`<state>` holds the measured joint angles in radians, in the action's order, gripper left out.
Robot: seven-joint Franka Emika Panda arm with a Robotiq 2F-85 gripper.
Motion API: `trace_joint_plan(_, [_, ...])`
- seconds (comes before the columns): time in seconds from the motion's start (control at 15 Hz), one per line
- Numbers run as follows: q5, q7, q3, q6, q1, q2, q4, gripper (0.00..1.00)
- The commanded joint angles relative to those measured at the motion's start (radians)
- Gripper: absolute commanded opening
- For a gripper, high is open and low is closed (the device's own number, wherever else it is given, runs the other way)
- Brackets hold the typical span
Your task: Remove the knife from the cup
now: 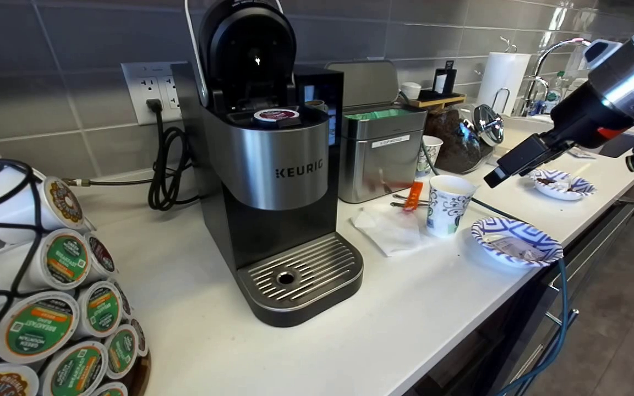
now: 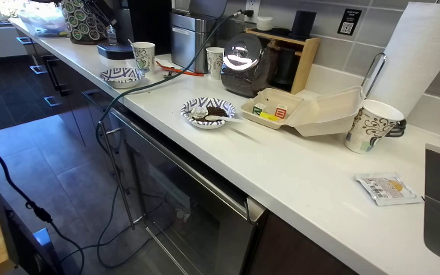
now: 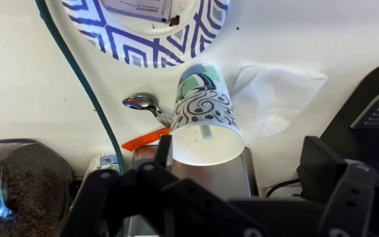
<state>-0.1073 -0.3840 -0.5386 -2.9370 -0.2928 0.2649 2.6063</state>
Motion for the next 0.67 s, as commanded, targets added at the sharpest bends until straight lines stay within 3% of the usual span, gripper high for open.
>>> trace_joint_plan(0.0, [0.000, -0.002, -0.002, 0.003, -0.001, -0.003, -0.004, 1.00])
trace_joint_plan(0.6, [-0.023, -0.005, -0.015, 0.004, -0.050, -0.111, -0.057, 1.00])
